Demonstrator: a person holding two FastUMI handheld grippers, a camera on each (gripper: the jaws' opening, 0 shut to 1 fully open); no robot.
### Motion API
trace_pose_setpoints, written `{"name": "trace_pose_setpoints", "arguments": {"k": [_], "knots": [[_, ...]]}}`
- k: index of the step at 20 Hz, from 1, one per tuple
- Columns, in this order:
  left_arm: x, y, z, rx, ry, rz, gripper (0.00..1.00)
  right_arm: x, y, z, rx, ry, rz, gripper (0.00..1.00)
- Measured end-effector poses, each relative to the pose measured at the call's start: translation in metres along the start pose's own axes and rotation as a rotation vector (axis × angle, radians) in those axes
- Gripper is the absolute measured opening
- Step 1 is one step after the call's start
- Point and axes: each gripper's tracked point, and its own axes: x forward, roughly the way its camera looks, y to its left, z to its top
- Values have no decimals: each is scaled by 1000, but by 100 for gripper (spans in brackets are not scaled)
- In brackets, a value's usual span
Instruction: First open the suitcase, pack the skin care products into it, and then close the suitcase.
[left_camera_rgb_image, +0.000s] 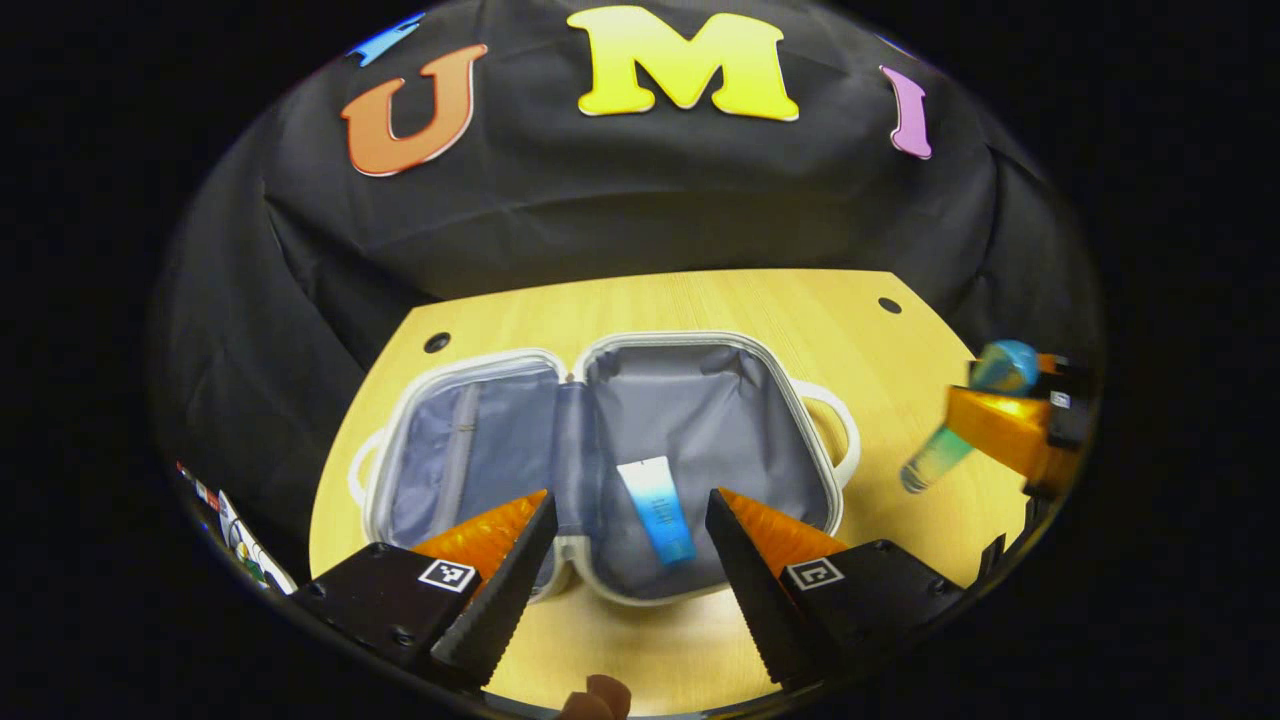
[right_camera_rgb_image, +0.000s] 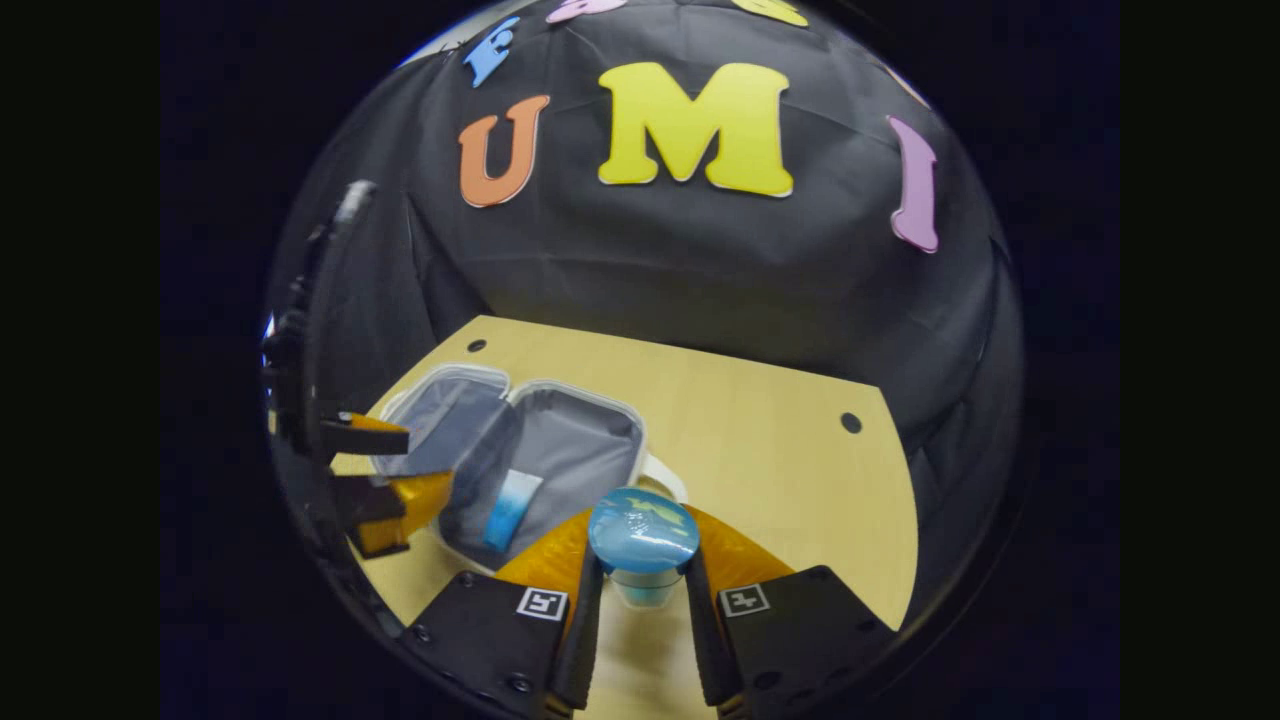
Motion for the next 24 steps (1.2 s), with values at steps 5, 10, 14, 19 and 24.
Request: {"name": "trace_pose_setpoints", "arguments": {"k": [5,10,14,19,24], "knots": [[-51,52,-5,-59,-129,89,96,52,66,-27,-39,111,62,36],[-84,94,2,-124,-317,161,96,83,99,-65,-30,256,78,36],[-90,115,-15,-112,-313,216,96,100,101,-57,12,285,31,36],[-89,137,-29,-151,-302,257,96,133,99,-47,55,315,-18,36],[-100,161,-38,-189,-305,306,96,166,89,-50,83,338,-68,38]]}}
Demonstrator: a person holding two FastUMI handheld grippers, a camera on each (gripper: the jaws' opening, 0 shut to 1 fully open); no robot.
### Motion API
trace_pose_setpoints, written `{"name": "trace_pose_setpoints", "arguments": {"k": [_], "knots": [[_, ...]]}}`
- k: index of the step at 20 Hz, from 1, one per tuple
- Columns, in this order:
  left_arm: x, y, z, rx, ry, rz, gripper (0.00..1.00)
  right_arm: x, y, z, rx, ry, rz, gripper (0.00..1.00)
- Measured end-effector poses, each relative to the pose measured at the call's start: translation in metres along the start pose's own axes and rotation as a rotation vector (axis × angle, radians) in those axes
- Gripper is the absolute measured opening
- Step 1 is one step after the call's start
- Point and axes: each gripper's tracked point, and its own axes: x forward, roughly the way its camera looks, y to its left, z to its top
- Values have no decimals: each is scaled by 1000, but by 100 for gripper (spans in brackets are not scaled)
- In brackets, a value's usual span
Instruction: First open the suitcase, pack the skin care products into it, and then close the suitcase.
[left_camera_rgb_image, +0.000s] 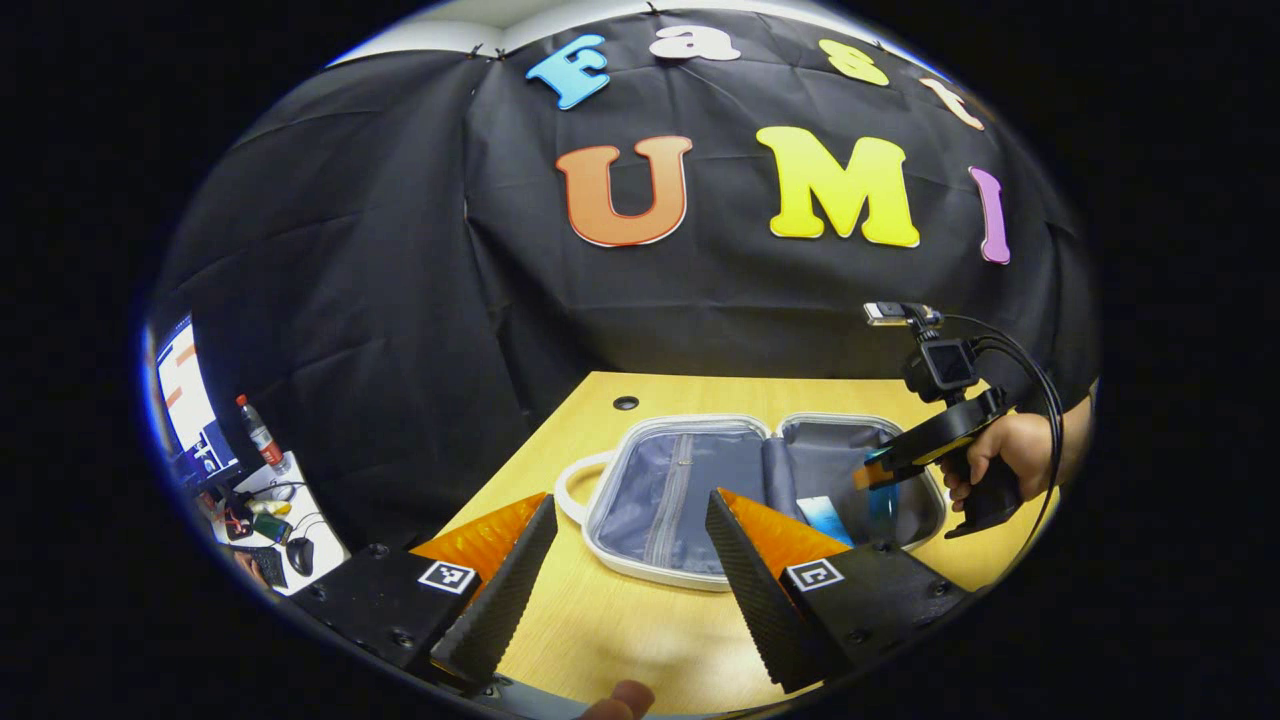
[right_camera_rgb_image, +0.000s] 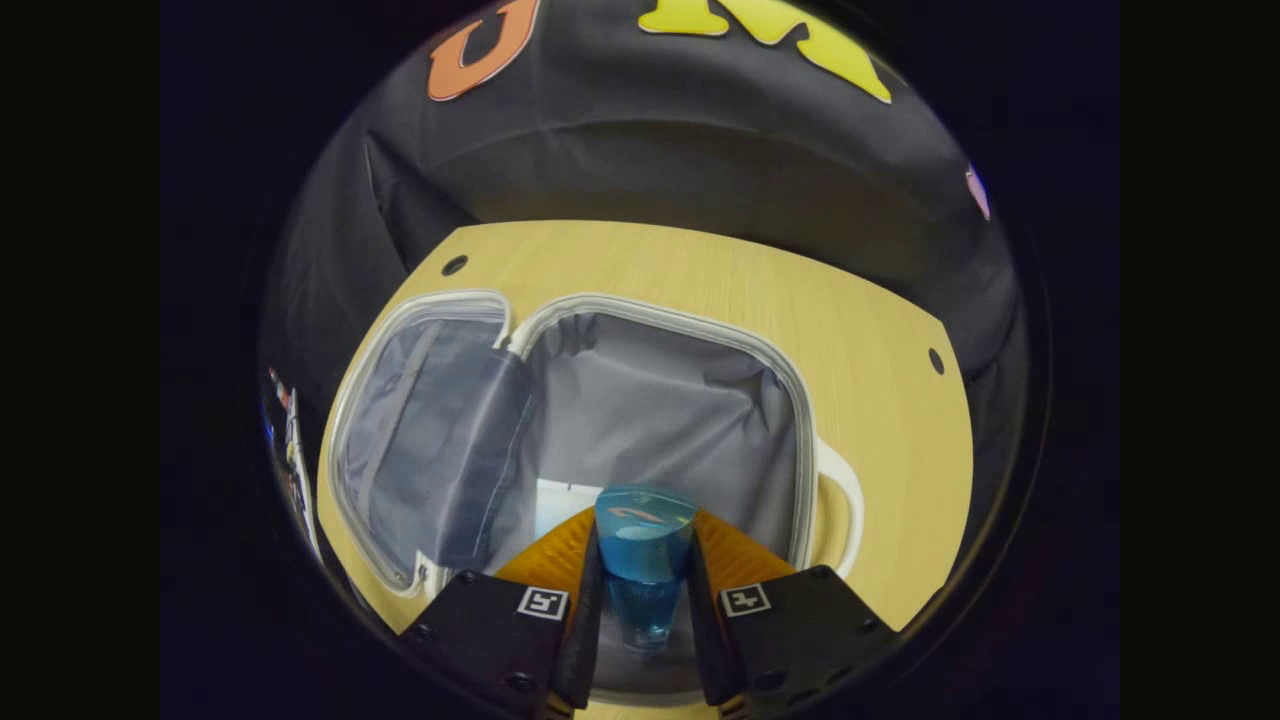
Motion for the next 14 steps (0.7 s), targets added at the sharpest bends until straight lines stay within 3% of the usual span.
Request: {"name": "trace_pose_setpoints", "arguments": {"k": [8,14], "knots": [[0,30,-11,-26,-1,51,96,40,-14,-18,172,122,-50,39],[40,55,-22,-142,40,98,96,23,-7,-12,161,104,-41,40]]}}
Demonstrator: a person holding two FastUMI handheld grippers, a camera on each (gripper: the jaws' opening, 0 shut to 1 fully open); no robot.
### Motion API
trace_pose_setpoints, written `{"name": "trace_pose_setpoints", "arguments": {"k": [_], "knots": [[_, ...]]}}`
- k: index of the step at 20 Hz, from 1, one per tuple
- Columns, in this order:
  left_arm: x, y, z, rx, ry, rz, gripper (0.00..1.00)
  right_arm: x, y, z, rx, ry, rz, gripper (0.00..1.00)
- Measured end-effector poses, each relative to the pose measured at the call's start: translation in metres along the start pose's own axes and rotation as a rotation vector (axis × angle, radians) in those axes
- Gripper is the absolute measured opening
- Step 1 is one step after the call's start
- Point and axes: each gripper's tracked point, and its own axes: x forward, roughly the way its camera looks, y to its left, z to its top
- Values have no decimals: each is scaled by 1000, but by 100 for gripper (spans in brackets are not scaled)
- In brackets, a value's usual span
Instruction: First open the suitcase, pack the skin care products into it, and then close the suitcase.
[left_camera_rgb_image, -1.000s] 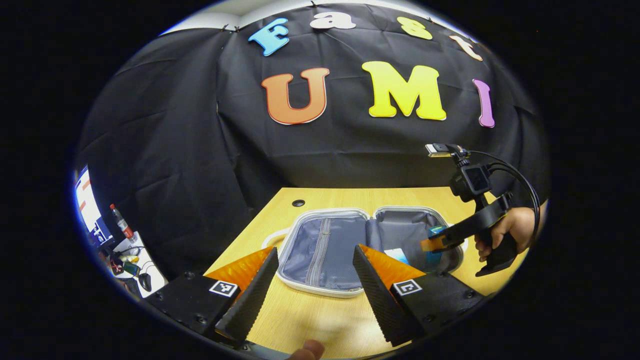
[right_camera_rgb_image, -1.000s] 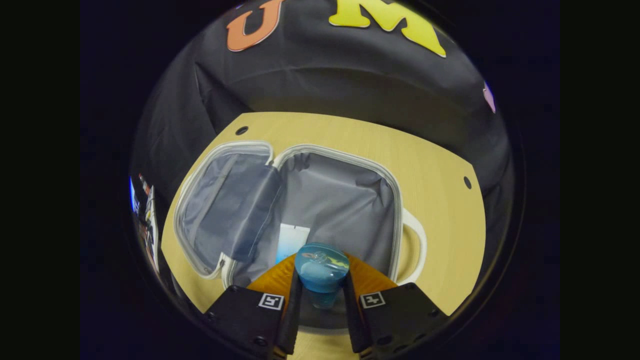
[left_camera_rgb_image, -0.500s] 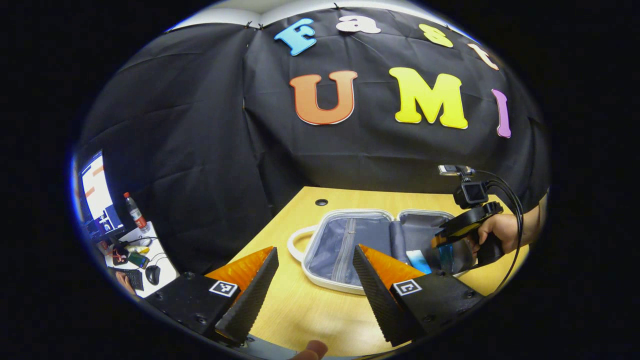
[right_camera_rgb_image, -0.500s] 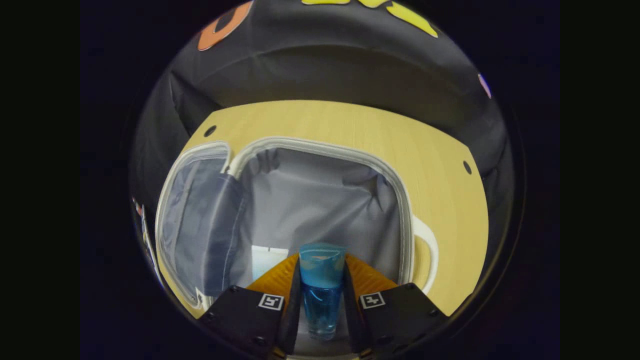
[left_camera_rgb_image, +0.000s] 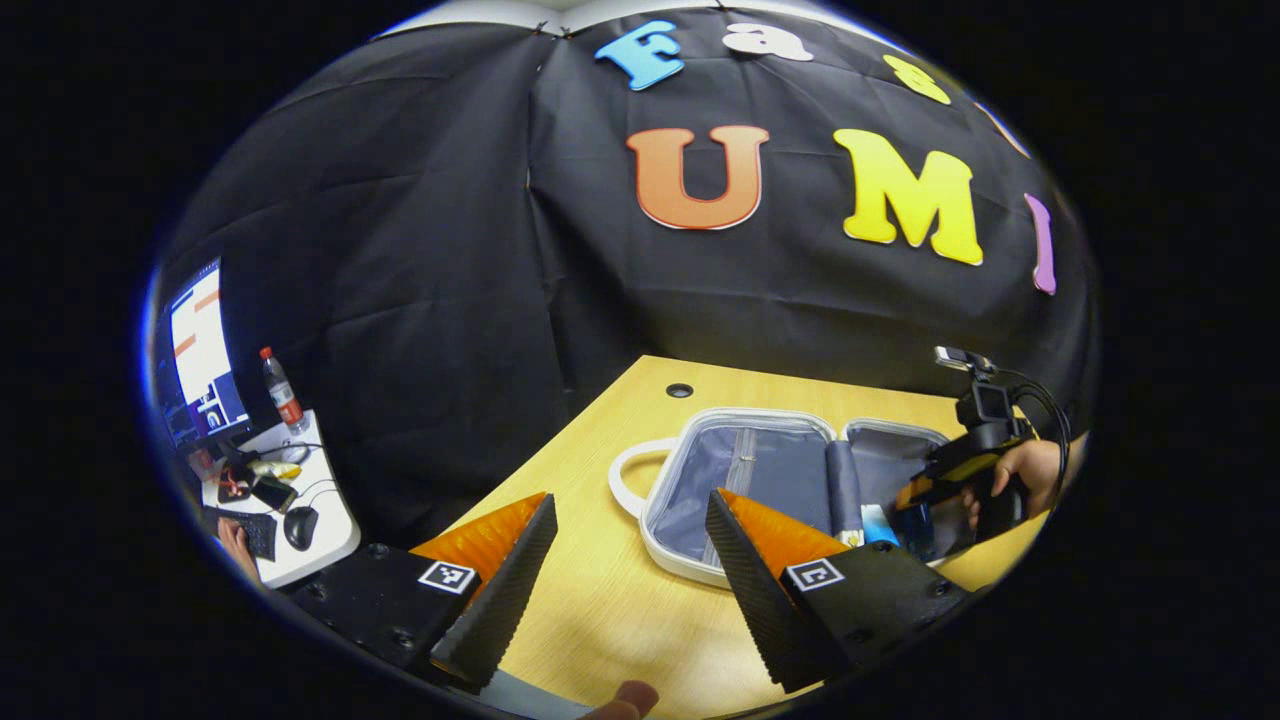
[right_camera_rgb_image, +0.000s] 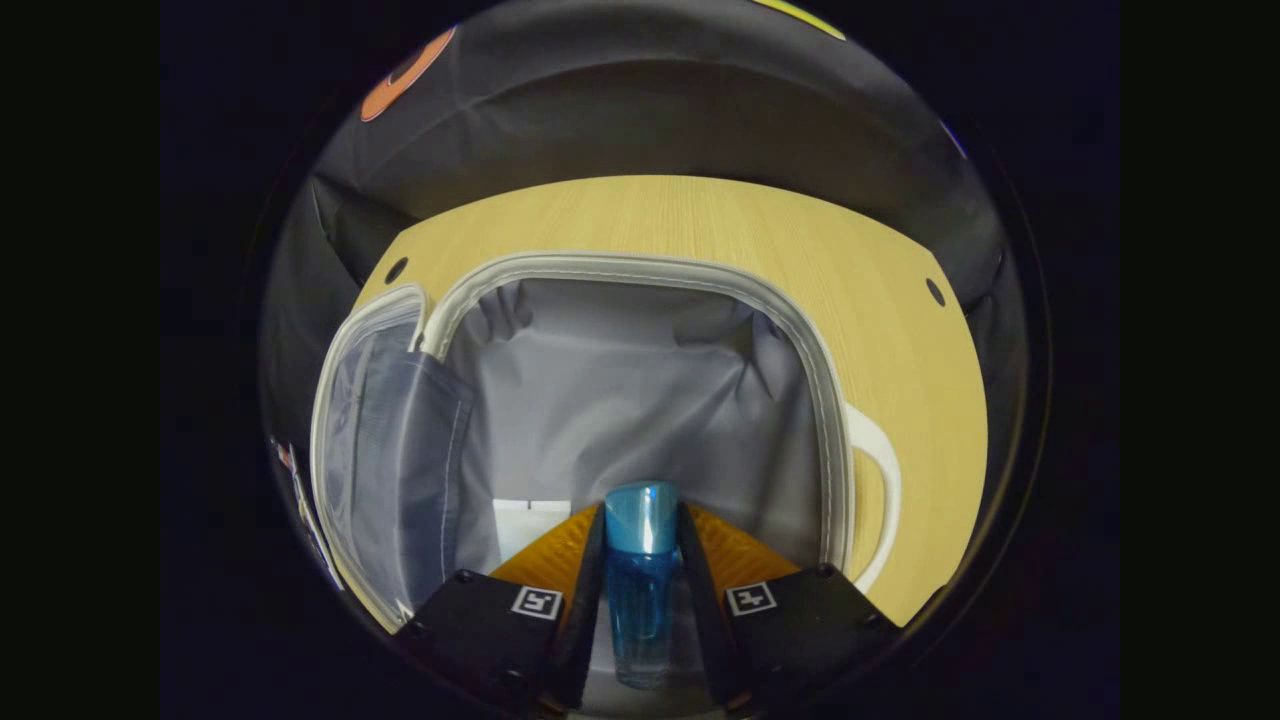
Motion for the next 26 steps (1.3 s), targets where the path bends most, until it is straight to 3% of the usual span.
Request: {"name": "trace_pose_setpoints", "arguments": {"k": [3,4,7,10,14,18,20,21,22,24,25,26], "knots": [[33,19,5,-63,17,19,96,-39,-6,15,26,-93,-3,58],[44,26,1,-82,39,22,96,-53,-7,20,4,-126,10,66],[81,38,-8,-170,104,10,97,-111,-28,42,-112,-277,-16,77],[121,48,-23,-273,175,-11,97,-174,-51,59,-215,-439,-34,75],[159,26,-60,-516,332,-146,99,-264,-93,64,-286,-643,-87,78],[191,14,-75,-808,398,-254,97,-332,-131,27,-321,-783,-132,78],[198,13,-82,-855,405,-277,96,-347,-145,13,-327,-810,-146,78],[200,12,-81,-873,404,-291,82,-352,-151,8,-332,-819,-157,79],[200,9,-82,-885,415,-298,91,-358,-156,4,-339,-830,-170,80],[202,3,-85,-886,427,-300,80,-363,-169,0,-349,-841,-198,79],[202,1,-85,-879,431,-299,67,-363,-174,-4,-347,-838,-203,78],[204,1,-85,-867,432,-294,60,-365,-179,-8,-340,-835,-210,80]]}}
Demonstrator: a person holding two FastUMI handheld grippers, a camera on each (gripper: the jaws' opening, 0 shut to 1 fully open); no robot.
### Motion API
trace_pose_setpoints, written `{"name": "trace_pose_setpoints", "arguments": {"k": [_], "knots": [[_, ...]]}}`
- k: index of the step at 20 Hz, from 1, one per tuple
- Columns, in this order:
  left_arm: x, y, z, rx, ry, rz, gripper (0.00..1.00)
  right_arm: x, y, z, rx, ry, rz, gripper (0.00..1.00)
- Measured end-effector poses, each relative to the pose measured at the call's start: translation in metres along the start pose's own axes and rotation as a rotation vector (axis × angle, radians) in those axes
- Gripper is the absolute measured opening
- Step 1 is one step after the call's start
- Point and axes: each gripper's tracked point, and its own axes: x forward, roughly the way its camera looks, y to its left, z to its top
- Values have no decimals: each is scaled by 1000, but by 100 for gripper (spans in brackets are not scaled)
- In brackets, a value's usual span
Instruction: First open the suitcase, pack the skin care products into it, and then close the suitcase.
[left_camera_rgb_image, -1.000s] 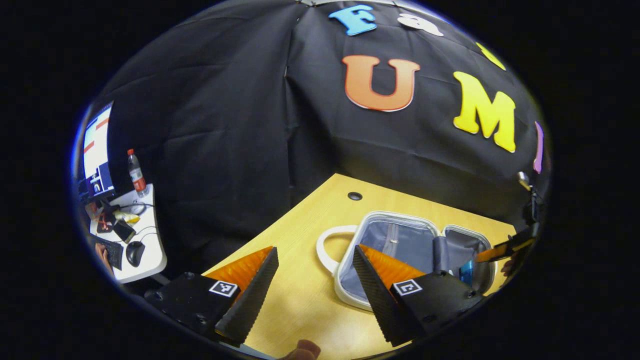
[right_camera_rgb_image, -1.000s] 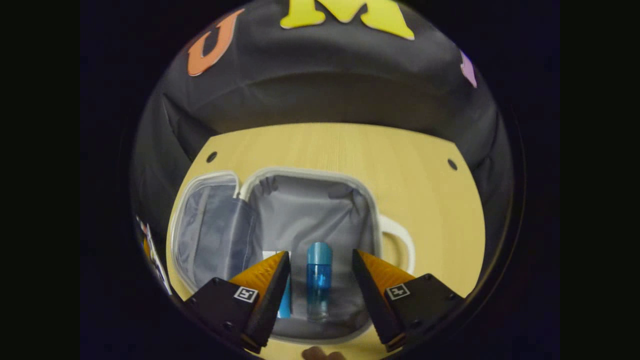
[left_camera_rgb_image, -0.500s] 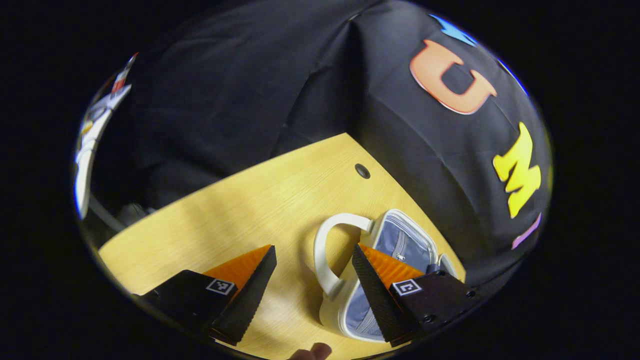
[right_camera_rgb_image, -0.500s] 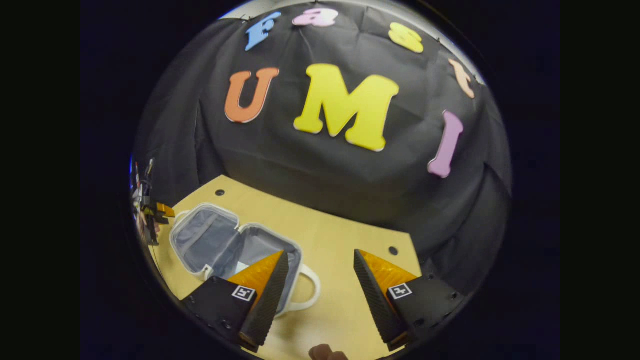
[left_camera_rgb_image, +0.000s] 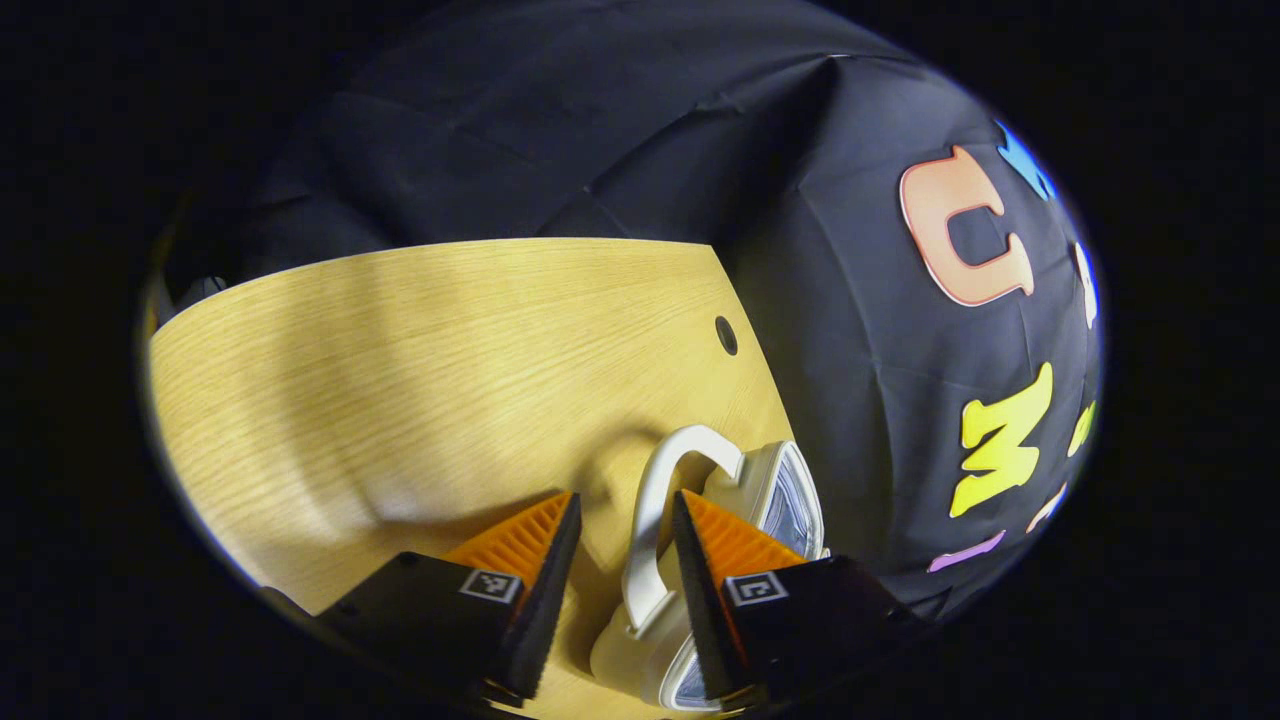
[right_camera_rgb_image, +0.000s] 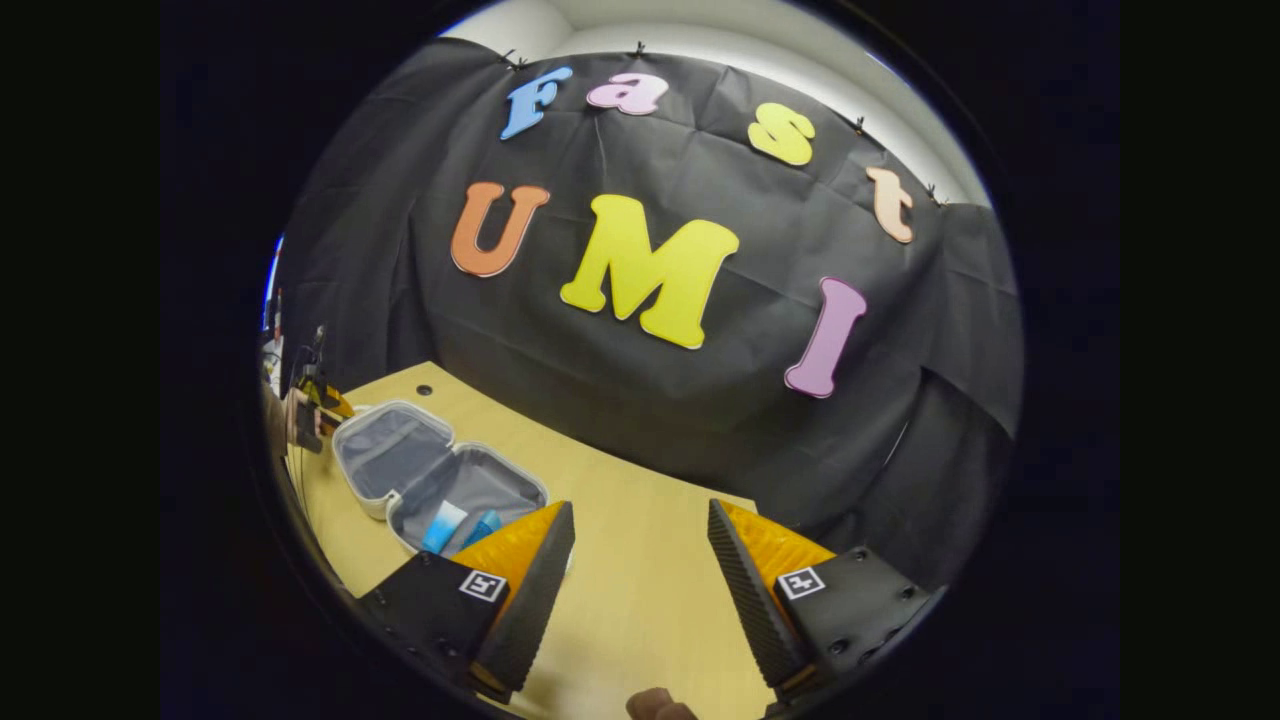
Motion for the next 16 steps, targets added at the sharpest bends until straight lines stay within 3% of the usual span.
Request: {"name": "trace_pose_setpoints", "arguments": {"k": [1,2,3,4,5,9,13,16], "knots": [[1,-3,-1,8,3,-5,63,-2,-10,-4,0,5,-17,80],[0,-2,1,24,-4,15,31,-7,-19,-7,5,8,-27,78],[0,-3,4,37,-20,28,19,-9,-27,-12,13,10,-43,78],[-2,-7,4,56,-22,35,23,-14,-37,-15,20,12,-63,80],[-2,-9,3,78,-15,48,17,-20,-47,-19,32,11,-76,80],[-16,-28,9,175,-37,103,12,-40,-83,-26,43,-23,-115,79],[-46,-65,19,329,-114,145,7,-48,-113,-20,19,-76,-87,80],[-67,-98,21,386,-168,147,7,-51,-130,-17,39,-107,-59,80]]}}
